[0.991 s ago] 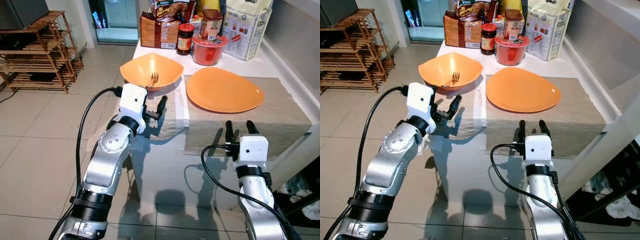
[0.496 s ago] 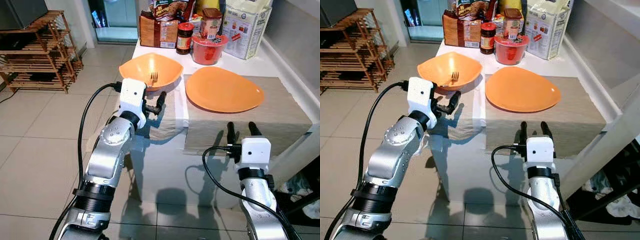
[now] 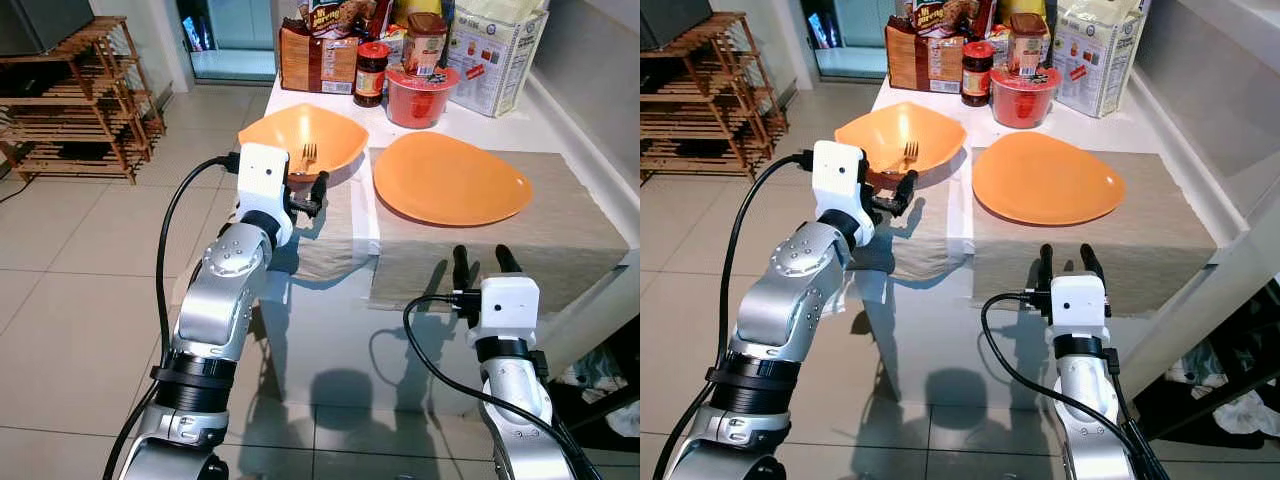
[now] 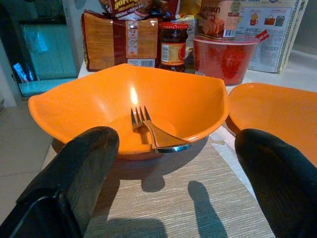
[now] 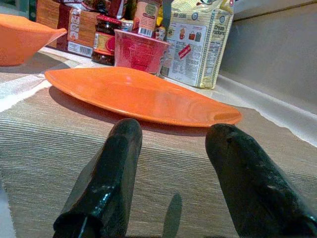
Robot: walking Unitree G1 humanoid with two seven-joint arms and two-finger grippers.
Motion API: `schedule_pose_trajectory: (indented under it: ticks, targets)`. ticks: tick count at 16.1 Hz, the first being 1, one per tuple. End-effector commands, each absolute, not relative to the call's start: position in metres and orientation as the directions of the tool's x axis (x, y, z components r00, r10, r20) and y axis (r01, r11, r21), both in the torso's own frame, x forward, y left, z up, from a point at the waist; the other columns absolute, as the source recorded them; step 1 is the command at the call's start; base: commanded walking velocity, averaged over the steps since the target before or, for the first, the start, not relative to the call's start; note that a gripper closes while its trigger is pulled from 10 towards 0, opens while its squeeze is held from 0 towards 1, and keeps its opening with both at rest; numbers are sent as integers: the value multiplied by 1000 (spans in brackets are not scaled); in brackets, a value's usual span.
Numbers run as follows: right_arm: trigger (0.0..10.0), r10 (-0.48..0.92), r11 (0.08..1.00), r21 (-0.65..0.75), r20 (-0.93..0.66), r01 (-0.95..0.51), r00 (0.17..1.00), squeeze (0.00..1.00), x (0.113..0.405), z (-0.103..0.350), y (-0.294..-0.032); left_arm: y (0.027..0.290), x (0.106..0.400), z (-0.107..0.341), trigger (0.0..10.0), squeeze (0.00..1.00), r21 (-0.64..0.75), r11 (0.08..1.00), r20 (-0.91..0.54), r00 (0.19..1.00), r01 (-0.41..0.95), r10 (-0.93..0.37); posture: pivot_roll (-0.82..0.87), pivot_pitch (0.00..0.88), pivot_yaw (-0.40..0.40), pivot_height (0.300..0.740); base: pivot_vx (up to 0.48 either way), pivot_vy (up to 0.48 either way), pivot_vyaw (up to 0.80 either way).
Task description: Setting the table
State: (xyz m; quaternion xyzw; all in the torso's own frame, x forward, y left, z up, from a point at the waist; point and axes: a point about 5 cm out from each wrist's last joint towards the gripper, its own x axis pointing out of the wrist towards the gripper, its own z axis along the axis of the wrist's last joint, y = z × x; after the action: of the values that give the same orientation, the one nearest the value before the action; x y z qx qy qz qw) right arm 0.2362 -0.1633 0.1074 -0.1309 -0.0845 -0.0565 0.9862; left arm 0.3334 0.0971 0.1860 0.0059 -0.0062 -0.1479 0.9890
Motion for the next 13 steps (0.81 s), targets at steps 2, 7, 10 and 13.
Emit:
schedule_pose_trajectory:
  ticks: [2,7,10,13]
  targets:
    - [10000,-87,958,-253,185,133,979,0,237,110,-163,96,334,190,10000,0,8,957,6,957,289,-289,-19,0,47,722,0,0,0]
    - [10000,-88,958,-254,188,135,978,0,239,110,-163,92,336,188,10000,0,-4,955,-10,955,295,-295,-24,0,50,722,0,0,0]
    - [10000,-87,958,-255,189,134,978,0,239,110,-163,89,336,189,10000,0,-10,954,-10,954,300,-300,-26,0,51,722,0,0,0]
    - [10000,-87,957,-256,190,134,978,0,239,110,-163,89,336,189,10000,0,-10,953,-9,953,302,-302,-26,0,51,722,0,0,0]
